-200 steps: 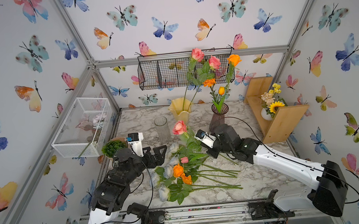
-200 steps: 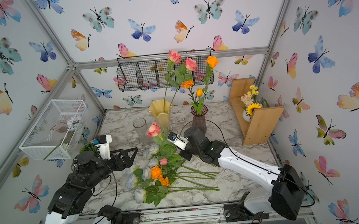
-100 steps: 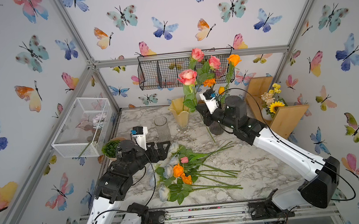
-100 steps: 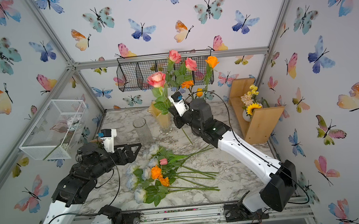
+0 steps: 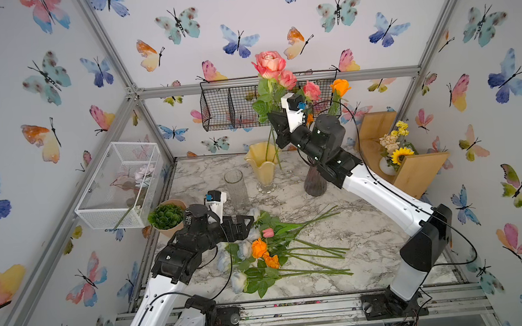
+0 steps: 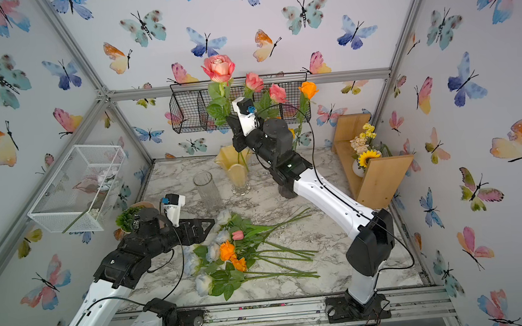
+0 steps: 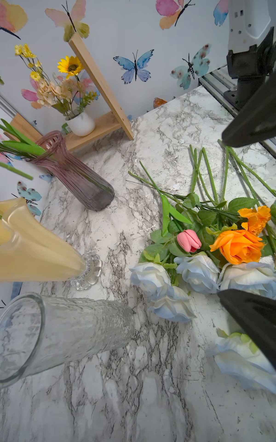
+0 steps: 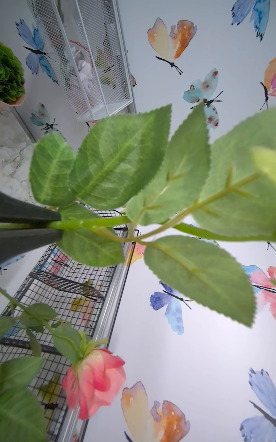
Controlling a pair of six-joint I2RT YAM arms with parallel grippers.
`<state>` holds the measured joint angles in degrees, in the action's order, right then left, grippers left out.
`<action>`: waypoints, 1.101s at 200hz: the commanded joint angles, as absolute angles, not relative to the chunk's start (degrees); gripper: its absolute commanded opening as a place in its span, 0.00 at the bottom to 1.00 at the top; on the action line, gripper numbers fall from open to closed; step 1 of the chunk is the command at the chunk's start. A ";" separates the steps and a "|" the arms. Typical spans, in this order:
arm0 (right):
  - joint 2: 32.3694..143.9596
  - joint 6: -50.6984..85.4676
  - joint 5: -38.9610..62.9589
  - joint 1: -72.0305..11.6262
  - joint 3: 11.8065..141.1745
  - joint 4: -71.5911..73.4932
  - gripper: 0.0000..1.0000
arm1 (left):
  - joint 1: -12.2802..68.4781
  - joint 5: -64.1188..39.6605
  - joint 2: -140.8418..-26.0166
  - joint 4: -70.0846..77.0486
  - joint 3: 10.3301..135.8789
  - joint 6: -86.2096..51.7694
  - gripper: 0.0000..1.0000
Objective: Arrange the flowers in different vases according to their colors
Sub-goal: Insert the flower into the vase.
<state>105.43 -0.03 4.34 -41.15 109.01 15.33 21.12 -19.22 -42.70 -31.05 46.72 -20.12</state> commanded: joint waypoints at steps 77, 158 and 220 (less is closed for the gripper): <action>120.24 1.03 2.21 -39.30 121.01 25.59 0.03 | 20.87 -21.05 -43.08 -29.00 46.05 -19.07 0.99; 119.63 5.45 1.08 -37.62 103.36 33.21 0.02 | 20.04 -21.23 -43.77 -28.92 46.05 -19.07 0.99; 120.17 4.48 -1.38 -37.53 105.74 23.02 0.56 | 19.99 -20.82 -43.91 -28.92 45.96 -19.18 0.99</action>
